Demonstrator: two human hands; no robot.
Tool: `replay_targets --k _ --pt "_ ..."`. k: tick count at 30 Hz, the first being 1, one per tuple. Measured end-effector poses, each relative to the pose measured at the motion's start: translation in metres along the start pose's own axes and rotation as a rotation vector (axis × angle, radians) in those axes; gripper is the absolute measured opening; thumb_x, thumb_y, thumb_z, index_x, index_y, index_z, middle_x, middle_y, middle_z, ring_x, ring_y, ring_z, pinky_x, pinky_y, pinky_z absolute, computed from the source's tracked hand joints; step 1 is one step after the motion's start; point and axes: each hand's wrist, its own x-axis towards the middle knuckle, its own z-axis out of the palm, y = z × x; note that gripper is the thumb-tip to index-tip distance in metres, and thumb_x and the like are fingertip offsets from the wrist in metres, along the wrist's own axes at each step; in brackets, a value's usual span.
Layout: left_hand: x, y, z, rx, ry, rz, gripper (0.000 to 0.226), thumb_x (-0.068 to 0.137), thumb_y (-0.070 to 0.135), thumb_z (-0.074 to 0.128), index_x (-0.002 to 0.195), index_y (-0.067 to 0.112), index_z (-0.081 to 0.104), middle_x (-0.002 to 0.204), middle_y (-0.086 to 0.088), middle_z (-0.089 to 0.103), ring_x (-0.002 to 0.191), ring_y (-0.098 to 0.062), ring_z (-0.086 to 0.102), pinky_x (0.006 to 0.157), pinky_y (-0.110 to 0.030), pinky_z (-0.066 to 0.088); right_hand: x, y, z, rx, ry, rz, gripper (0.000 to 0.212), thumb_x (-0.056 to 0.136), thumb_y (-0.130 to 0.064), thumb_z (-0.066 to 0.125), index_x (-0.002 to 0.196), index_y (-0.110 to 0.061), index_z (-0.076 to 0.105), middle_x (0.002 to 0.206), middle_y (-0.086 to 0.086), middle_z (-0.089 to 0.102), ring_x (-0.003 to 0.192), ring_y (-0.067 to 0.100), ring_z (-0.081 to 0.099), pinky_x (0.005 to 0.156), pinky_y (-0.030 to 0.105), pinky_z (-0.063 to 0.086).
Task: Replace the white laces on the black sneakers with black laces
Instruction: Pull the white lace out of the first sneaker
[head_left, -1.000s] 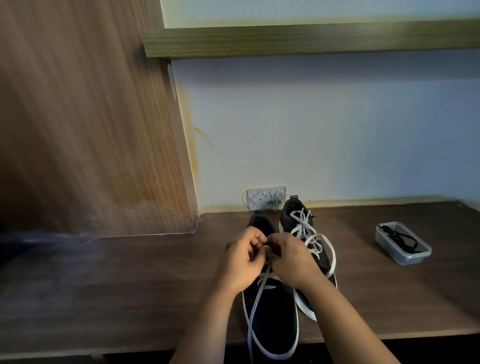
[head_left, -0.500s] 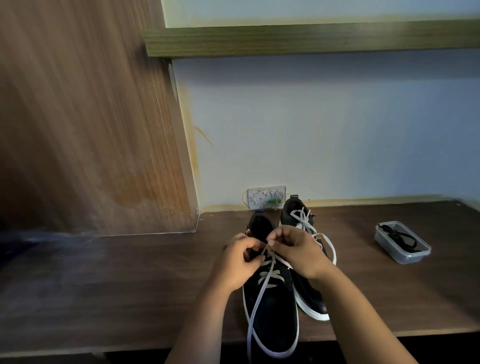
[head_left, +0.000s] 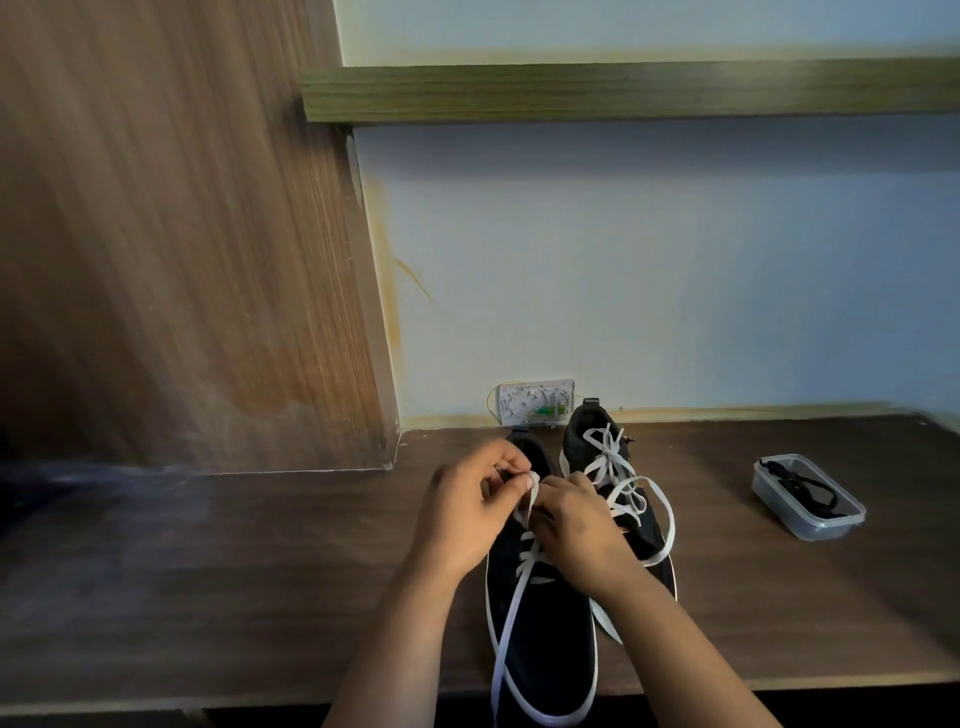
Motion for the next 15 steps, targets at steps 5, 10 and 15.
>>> replay_targets --k 5,10,15 --pt "-0.005 -0.026 0.005 0.107 -0.179 -0.173 0.048 0.082 0.027 0.072 0.124 0.036 0.050 0.110 0.017 0.054 0.081 -0.004 0.059 0.069 -0.015 0.044 -0.002 -0.005 -0.013 0.136 0.238 0.030 0.012 0.083 -0.023 0.057 0.085 -0.031 0.067 0.081 -0.018 0.062 0.085 0.014 0.044 0.075 0.032 0.044" --pt "-0.008 -0.030 0.016 0.231 -0.198 -0.148 0.008 0.090 0.020 0.062 0.084 0.024 0.063 0.086 0.008 0.057 0.079 -0.015 0.059 0.072 -0.030 0.048 0.003 -0.027 -0.032 0.557 0.379 0.015 0.016 0.091 -0.008 0.063 0.090 -0.022 0.071 0.087 -0.015 0.069 0.086 0.005 0.063 0.075 0.013 0.045" --pt "0.002 -0.001 -0.002 -0.122 0.146 -0.142 0.020 0.096 0.011 0.055 0.087 0.027 0.063 0.077 0.007 0.071 0.061 -0.006 0.063 0.062 -0.027 0.053 0.003 -0.013 -0.027 0.430 0.205 0.079 0.027 0.093 -0.013 0.061 0.119 -0.018 0.065 0.101 -0.008 0.067 0.087 -0.001 0.062 0.076 0.007 0.043"
